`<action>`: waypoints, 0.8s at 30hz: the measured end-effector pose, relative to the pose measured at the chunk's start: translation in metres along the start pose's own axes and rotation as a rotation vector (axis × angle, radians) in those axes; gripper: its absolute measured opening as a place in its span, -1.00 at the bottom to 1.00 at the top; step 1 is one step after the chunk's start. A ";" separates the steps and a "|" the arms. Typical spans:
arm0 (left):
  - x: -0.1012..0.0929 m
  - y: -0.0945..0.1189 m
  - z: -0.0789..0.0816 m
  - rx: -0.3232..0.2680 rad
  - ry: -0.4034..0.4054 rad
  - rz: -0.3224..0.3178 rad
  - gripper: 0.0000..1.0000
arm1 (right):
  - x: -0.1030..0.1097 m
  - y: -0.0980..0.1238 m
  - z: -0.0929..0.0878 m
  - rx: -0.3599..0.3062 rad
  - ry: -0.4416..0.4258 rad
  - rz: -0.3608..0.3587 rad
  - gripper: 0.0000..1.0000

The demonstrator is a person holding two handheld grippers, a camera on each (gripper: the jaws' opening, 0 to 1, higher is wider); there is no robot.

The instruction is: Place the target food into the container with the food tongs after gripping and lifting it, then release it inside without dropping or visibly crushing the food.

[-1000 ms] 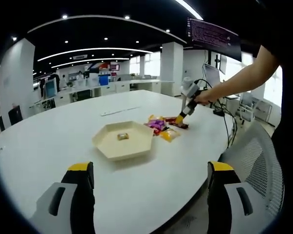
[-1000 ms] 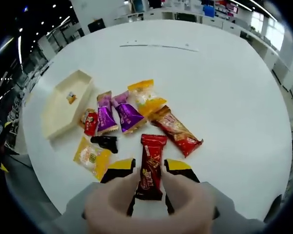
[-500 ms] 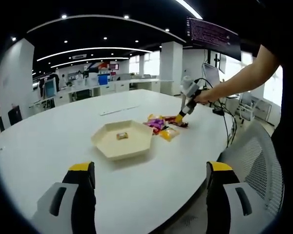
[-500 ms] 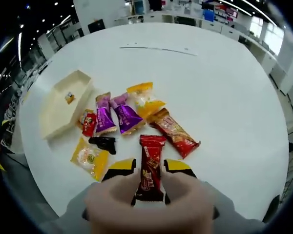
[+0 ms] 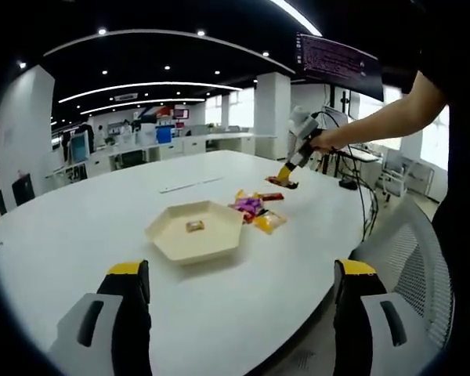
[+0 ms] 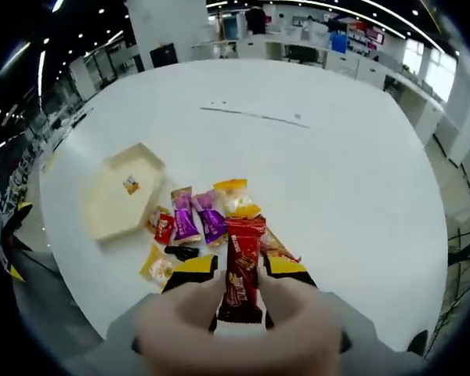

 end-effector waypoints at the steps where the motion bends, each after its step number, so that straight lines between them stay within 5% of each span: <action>1: 0.000 0.000 0.000 -0.003 -0.001 -0.001 0.93 | 0.001 0.003 0.004 -0.009 0.010 -0.001 -0.55; 7: -0.001 0.002 0.002 -0.019 0.000 -0.003 0.98 | 0.008 0.017 0.027 -0.040 0.050 0.003 -0.55; 24: -0.004 0.016 -0.001 -0.033 -0.005 0.001 0.95 | 0.022 0.019 0.046 -0.024 0.087 0.013 -0.54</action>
Point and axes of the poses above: the point that each gripper's makers call its tool centre point, and the gripper's own axes: y roughly backward along the fingers, x roughly to its left, z roughly out of its top, the point moved 6 cm from there along y, roughly backward along the fingers, and after that the axes turned 14 degrees about y, right-handed, at the moved point
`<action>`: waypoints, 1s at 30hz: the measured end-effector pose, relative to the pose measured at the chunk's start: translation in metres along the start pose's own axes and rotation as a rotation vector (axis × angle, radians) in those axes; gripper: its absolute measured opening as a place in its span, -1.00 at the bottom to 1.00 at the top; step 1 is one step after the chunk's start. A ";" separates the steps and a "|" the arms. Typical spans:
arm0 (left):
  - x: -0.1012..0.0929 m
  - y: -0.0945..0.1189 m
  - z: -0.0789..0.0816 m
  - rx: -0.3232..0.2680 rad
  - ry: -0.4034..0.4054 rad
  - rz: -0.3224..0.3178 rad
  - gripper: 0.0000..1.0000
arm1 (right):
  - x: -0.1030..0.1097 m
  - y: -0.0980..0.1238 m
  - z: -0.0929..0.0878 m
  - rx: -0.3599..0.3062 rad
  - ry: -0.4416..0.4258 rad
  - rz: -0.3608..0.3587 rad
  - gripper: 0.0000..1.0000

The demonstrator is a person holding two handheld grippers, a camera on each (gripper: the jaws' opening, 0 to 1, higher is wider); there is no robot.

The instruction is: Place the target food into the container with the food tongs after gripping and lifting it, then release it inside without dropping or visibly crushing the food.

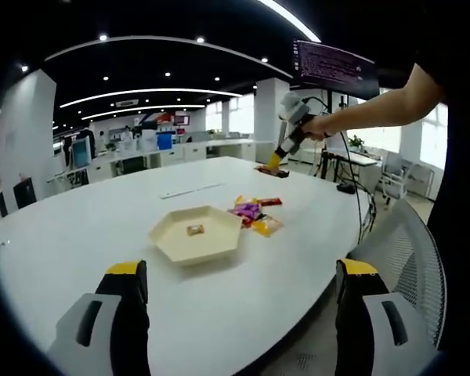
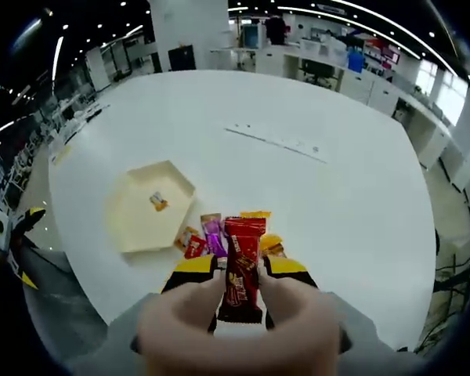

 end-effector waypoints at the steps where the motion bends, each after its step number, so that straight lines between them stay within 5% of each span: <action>1: -0.001 0.000 0.000 -0.001 0.001 -0.001 0.95 | 0.002 0.000 0.003 -0.002 0.003 0.004 -0.54; 30: -0.001 0.003 0.002 -0.036 0.020 0.001 0.88 | 0.043 -0.020 0.050 -0.013 0.070 0.072 -0.53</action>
Point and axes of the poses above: the point that each gripper's makers call its tool centre point, and the gripper's own axes: y roughly backward along the fingers, x roughly to its left, z roughly out of its top, the point moved 6 cm from there along y, roughly backward along the fingers, and after that the axes turned 14 degrees about y, right-handed, at the moved point
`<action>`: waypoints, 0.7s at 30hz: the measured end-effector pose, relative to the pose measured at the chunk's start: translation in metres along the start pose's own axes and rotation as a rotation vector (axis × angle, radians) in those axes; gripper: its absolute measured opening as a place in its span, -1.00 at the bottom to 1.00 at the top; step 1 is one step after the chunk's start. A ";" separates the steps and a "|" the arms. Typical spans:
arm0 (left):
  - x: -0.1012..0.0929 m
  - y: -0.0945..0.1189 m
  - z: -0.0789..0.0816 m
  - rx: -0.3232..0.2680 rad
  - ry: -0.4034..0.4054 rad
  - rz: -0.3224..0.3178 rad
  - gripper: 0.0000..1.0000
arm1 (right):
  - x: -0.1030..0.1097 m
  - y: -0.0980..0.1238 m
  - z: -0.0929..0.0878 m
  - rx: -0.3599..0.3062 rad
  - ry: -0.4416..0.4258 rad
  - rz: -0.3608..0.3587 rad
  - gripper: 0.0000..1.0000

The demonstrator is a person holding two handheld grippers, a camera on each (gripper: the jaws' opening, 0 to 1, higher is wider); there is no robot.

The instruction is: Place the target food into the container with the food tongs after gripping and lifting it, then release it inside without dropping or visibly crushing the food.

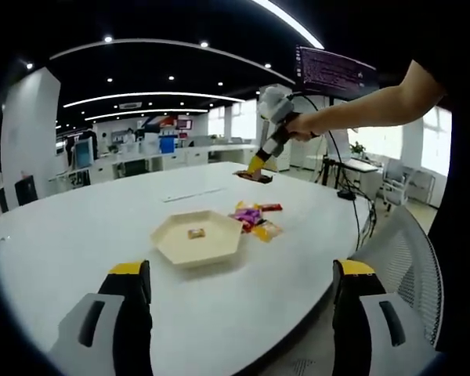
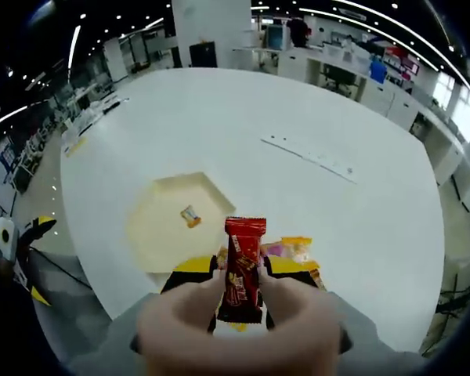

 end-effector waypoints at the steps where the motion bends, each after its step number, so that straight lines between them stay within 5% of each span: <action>1: 0.000 0.000 0.000 -0.001 0.001 0.000 0.88 | 0.002 -0.001 0.003 -0.004 0.006 0.001 -0.53; 21: -0.001 0.001 0.001 -0.008 0.004 0.000 0.85 | 0.027 -0.024 0.033 -0.015 0.043 0.059 -0.53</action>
Point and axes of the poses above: the point that each gripper's makers call its tool centre point, and the gripper's own axes: y roughly backward along the fingers, x roughly to its left, z roughly out of its top, the point moved 6 cm from there along y, roughly backward along the fingers, and after that the axes turned 14 degrees about y, right-handed, at the moved point
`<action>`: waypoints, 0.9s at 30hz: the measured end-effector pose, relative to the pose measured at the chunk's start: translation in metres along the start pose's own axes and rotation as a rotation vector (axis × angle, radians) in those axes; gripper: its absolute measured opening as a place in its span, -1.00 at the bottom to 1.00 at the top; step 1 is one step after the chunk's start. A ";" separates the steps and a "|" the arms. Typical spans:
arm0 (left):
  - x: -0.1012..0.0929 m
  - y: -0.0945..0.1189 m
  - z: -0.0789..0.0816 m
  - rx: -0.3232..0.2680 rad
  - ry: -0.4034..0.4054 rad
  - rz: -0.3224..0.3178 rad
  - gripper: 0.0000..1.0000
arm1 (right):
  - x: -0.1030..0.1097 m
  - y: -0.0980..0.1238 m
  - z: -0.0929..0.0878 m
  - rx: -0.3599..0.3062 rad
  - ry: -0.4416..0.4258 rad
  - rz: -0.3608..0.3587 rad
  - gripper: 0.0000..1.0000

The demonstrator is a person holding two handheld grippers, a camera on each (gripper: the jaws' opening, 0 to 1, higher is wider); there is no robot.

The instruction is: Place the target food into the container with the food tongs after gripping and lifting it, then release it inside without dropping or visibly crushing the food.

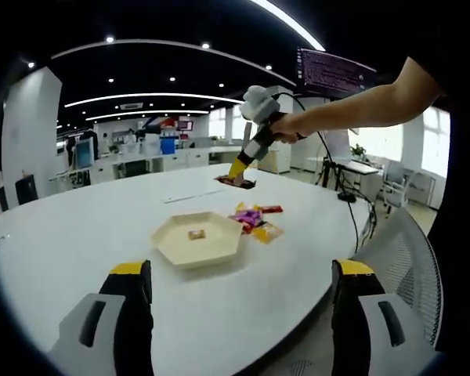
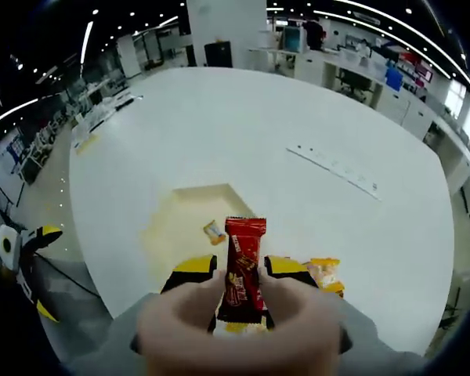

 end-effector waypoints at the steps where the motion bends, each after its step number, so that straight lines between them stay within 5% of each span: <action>1: 0.000 0.000 0.000 -0.001 0.000 0.000 0.85 | 0.001 -0.001 0.001 0.000 0.000 0.003 -0.53; 27: 0.002 0.004 -0.007 0.015 0.011 0.005 0.82 | 0.034 -0.026 0.036 -0.015 0.052 0.079 -0.53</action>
Point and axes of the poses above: the point that each gripper's makers call its tool centre point, and the gripper's own axes: y roughly backward along the fingers, x roughly to its left, z roughly out of its top, the point moved 6 cm from there along y, roughly backward along the fingers, and after that the axes turned 14 degrees about y, right-handed, at the moved point
